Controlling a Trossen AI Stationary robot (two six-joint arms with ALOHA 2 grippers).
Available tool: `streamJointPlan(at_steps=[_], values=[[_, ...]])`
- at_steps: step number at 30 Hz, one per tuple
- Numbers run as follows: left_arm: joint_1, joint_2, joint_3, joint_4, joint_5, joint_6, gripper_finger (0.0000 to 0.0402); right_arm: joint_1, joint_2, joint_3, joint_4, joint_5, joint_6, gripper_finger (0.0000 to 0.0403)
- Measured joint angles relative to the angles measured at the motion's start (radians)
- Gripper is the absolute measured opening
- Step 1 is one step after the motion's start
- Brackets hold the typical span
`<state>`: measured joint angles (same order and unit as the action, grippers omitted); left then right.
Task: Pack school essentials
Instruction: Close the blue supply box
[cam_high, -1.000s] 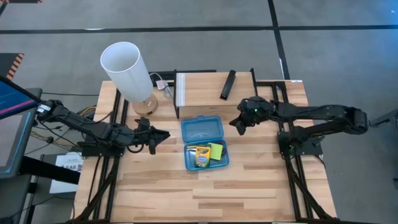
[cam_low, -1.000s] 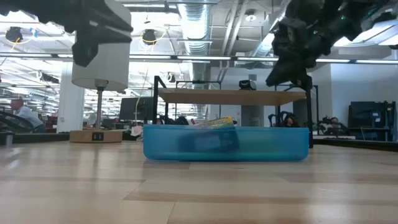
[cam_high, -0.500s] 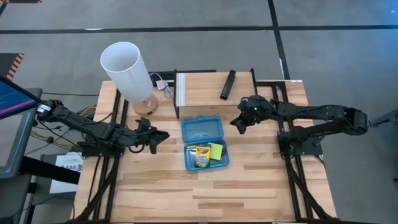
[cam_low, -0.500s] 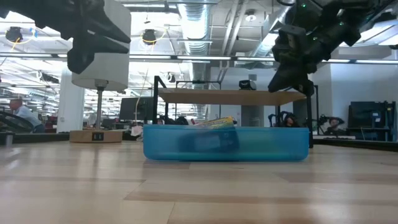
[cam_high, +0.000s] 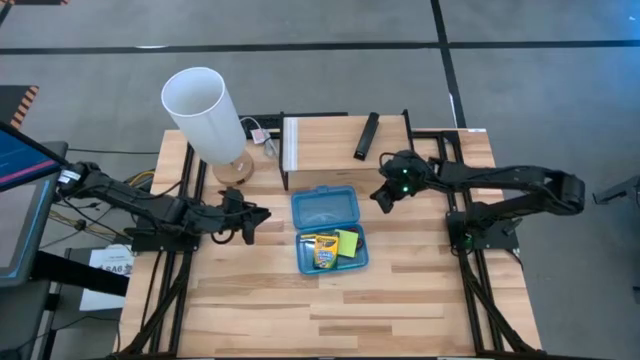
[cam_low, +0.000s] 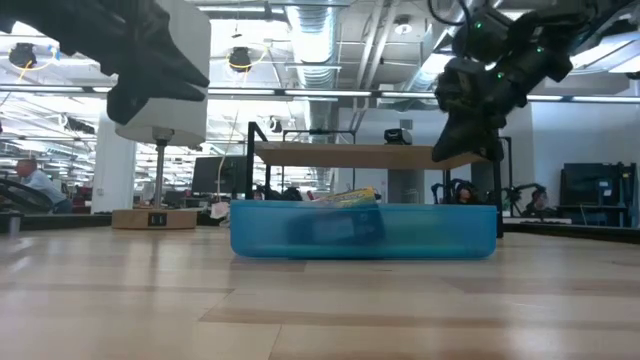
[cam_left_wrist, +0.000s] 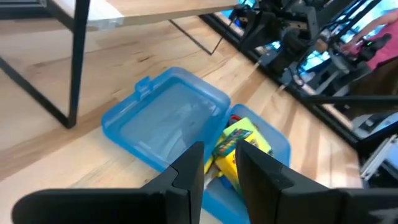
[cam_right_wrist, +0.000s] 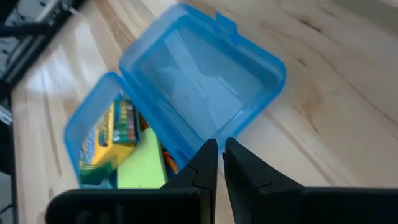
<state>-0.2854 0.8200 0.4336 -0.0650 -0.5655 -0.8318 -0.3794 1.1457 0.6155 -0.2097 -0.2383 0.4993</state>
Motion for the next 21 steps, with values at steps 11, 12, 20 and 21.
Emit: streamJointPlan(at_steps=[11, 12, 20, 21], values=[[0.085, 0.019, 0.000, 0.033, 0.121, 0.088, 0.0080, 0.004, 0.054, 0.000, 0.024, -0.026, -0.060, 0.0052], [0.093, 0.019, 0.000, 0.033, 0.126, 0.098, 0.0080, 0.004, 0.052, 0.000, 0.023, -0.025, -0.061, 0.0052], [0.139, 0.042, -0.003, -0.029, 0.208, 0.107, 0.0080, -0.001, 0.054, 0.000, 0.028, -0.012, -0.079, 0.0052], [0.143, 0.047, -0.017, -0.009, 0.217, 0.103, 0.0080, -0.004, 0.054, 0.000, 0.028, -0.011, -0.079, 0.0052]])
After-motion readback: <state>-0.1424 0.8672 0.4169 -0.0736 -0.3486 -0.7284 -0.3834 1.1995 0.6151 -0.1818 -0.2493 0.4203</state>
